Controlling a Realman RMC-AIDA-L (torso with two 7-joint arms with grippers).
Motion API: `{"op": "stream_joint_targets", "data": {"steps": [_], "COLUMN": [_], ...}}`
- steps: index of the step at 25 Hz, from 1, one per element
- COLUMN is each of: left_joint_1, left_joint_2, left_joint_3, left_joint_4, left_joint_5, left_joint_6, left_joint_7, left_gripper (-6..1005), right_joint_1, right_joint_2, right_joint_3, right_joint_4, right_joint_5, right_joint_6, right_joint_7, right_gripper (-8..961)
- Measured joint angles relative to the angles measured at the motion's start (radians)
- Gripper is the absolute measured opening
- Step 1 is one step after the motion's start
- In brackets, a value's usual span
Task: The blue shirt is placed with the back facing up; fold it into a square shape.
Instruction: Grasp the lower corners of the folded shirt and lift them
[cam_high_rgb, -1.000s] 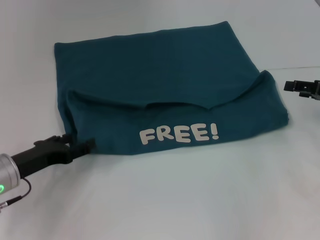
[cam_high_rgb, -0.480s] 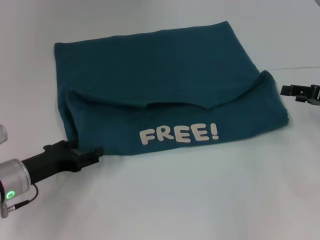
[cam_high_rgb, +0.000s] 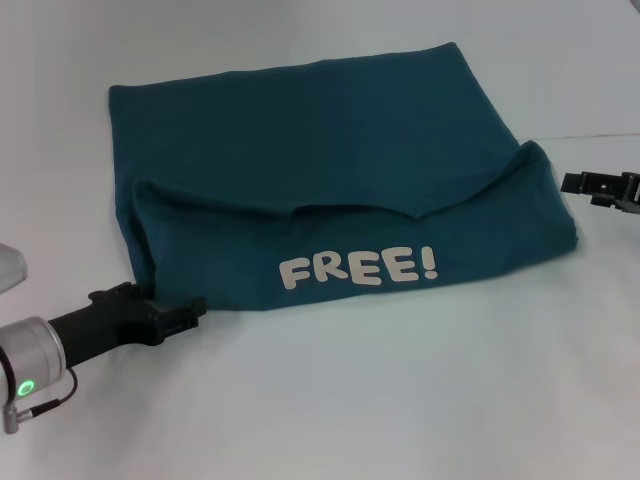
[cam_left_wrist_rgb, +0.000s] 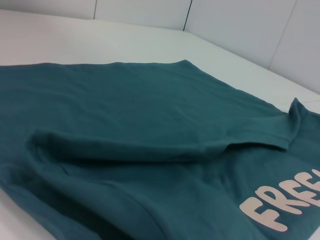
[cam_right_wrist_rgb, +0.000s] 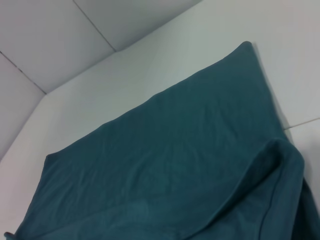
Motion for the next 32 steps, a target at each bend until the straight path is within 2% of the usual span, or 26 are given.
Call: {"op": "stream_joint_targets", "data": {"steps": [5,16,21,27,32], "left_joint_1": [0.002,0.0,0.002,0.008,0.009], "left_joint_2": [0.0,-0.002,-0.002,0.001,0.002], "left_joint_3": [0.013,0.038,0.038,0.034,0.031], "left_joint_4": [0.005,0.011,0.03,0.047,0.054], "left_joint_5": [0.005,0.006,0.006,0.006,0.006], "left_joint_6": [-0.024,-0.038,-0.032,-0.02,-0.014], "left_joint_7": [0.006,0.008,0.004,-0.009,-0.011], "left_gripper": [712,480,284,46,33], "right_joint_1": [-0.002,-0.008,-0.009,0.011,0.034], "right_joint_2": [0.004,0.007,0.002,0.003,0.017], "right_joint_3": [0.003,0.009,0.003,0.002,-0.013], "right_joint_4": [-0.002,-0.003,-0.001,-0.005,0.001], "right_joint_5": [0.0,-0.002,-0.021,-0.124,-0.158], "right_joint_6": [0.0,0.0,0.0,0.033,0.082], "right_joint_7": [-0.003,-0.004,0.001,0.041,0.044], "right_gripper": [681,668,662,655,649]}}
